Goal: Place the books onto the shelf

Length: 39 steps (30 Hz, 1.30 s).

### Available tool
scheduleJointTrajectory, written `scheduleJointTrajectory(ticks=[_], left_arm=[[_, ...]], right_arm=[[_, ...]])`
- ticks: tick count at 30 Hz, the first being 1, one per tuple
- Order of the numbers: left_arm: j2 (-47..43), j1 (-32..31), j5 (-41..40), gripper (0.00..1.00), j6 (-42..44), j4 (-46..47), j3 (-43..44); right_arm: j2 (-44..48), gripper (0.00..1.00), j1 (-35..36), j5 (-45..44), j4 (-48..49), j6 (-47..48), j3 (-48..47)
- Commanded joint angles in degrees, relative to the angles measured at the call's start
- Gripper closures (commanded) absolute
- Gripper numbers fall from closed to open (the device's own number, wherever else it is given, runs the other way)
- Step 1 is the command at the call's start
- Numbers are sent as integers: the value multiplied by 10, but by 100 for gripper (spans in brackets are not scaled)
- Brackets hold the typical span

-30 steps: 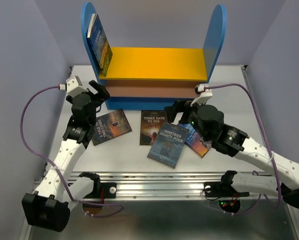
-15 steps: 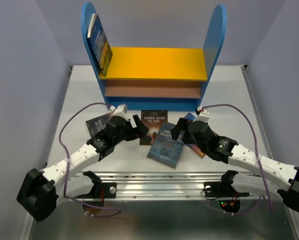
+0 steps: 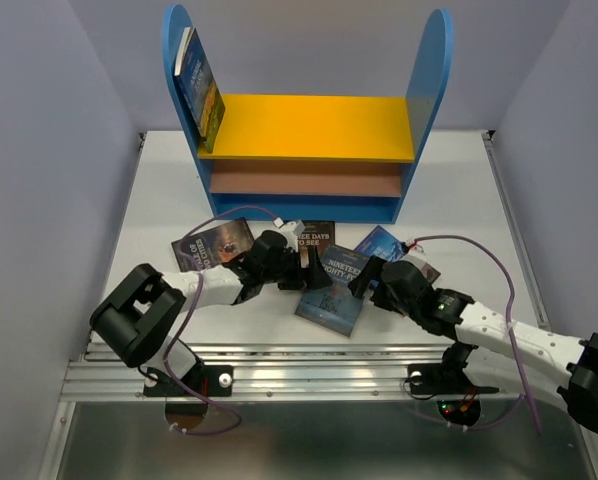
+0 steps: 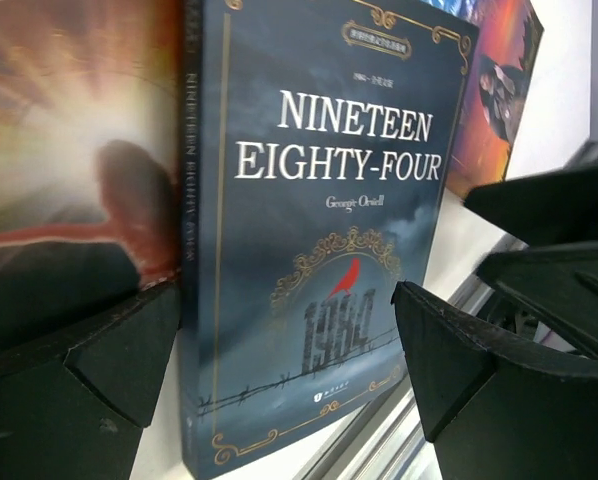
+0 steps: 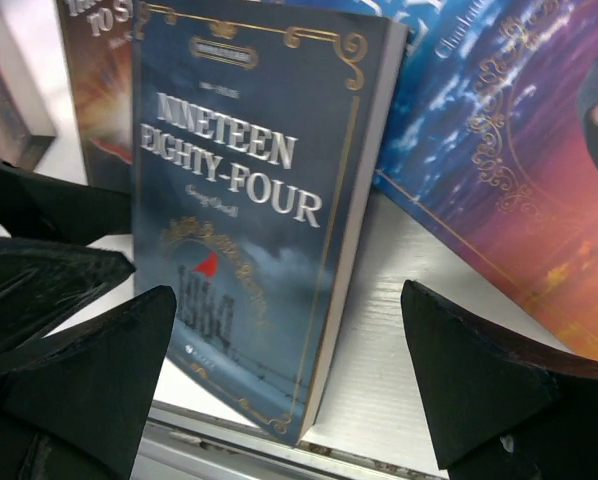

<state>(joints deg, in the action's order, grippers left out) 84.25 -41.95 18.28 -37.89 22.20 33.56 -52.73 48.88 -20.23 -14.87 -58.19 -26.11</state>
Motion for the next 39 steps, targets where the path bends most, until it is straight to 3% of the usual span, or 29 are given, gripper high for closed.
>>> scheduleJointTrajectory(ticks=[1, 6, 11, 16, 18, 22, 23, 25, 26, 28, 29, 39], left_arm=[[15, -3, 46, 1, 20, 59, 26], [50, -3, 51, 9, 16, 81, 17], [73, -3, 45, 12, 16, 81, 21], [94, -3, 44, 33, 16, 83, 21], [103, -3, 48, 40, 14, 86, 23], [122, -5, 54, 41, 12, 92, 25], [121, -7, 54, 40, 12, 94, 23], [116, -7, 54, 40, 10, 102, 20], [114, -7, 54, 41, 11, 103, 19], [107, -7, 52, 40, 11, 104, 19], [104, -7, 51, 40, 12, 104, 18], [63, -6, 82, 40, 18, 115, 18]], right_arm=[[-21, 0, -26, 54, 76, -24, 27], [-54, 0, -81, 123, 172, -26, 66], [-85, 0, -92, 171, 223, -22, 80], [-122, 4, -97, 193, 270, -22, 87], [-128, 14, -97, 198, 291, -19, 86], [-134, 33, -97, 229, 329, -3, 88], [-132, 43, -97, 237, 347, 1, 90], [-128, 54, -97, 248, 361, 19, 91], [-123, 69, -97, 258, 374, 27, 91], [-114, 86, -97, 267, 382, 47, 91], [-109, 99, -97, 268, 383, 50, 91], [37, 99, -97, 296, 393, 92, 84]])
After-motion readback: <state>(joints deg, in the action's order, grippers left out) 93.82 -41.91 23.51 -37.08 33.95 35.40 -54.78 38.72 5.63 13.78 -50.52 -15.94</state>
